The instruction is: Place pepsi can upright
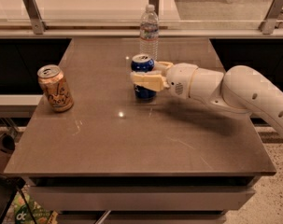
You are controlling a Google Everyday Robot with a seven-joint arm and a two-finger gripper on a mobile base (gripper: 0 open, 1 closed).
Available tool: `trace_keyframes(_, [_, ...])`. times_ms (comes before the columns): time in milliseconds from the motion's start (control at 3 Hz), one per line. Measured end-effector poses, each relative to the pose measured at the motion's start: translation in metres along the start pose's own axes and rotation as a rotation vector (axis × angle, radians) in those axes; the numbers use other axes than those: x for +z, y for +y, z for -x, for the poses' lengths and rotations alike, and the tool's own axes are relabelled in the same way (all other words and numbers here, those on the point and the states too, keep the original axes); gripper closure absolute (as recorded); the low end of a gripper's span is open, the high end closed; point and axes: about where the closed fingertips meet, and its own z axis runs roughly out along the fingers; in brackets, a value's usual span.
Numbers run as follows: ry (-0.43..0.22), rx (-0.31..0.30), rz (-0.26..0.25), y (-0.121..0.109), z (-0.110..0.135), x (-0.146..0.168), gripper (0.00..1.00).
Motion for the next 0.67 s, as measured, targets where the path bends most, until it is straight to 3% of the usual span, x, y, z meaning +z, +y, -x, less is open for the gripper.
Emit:
trace_keyframes(333, [0.0,0.0,0.0,0.0003,0.0022,-0.0002,0.83])
trace_keyframes(667, [0.0,0.0,0.0,0.0003,0.0022,-0.0001,0.59])
